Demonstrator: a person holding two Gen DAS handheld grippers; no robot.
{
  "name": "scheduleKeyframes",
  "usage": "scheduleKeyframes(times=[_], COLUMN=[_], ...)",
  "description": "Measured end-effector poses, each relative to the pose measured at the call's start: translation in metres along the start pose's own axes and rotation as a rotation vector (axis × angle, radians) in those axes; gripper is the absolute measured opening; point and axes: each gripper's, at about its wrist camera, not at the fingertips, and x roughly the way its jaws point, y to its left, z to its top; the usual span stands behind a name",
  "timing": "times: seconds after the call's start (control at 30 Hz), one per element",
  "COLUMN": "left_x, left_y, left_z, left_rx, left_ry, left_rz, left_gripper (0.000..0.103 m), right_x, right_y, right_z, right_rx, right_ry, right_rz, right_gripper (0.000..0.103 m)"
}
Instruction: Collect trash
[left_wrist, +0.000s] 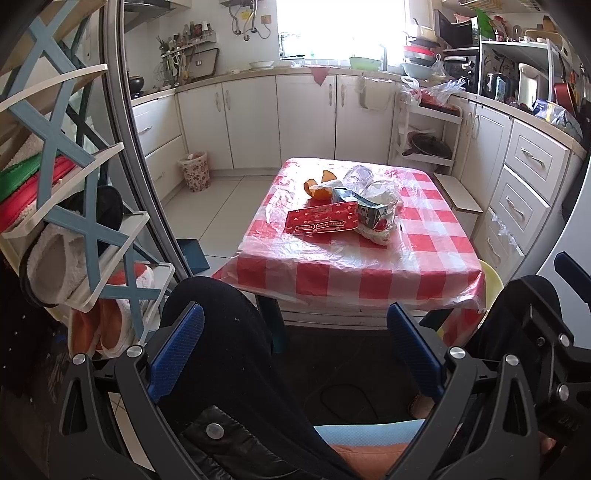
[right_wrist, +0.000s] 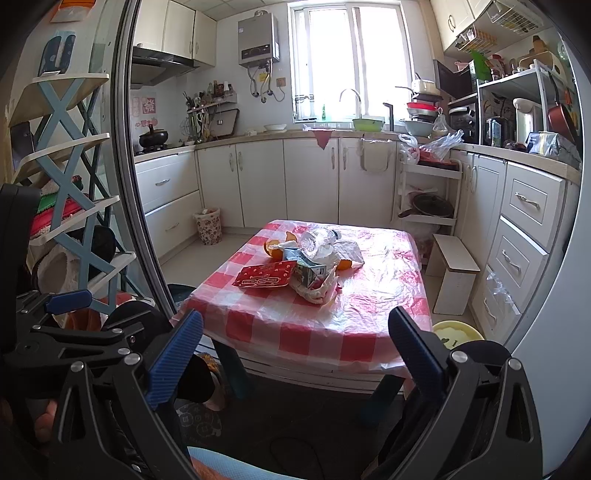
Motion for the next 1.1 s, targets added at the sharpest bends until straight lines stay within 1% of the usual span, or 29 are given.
scheduleKeyframes(times=[0.87, 1.1], left_x=[0.007, 0.018], left_y=[0.002, 0.013], left_z=[-0.002, 0.006], left_rx=[-0.016, -0.044], left_ry=[0.024, 0.029], left_rz=[-0.008, 0.009], left_gripper=[0.095, 0.095], right_x=[0.002, 0.010], right_y=[0.006, 0.002], right_z=[0.000, 0.004], right_rx=[-0.008, -0.014], right_ry=[0.006, 0.001], right_rz=[0.006, 0.018], right_gripper=[0.096, 0.096])
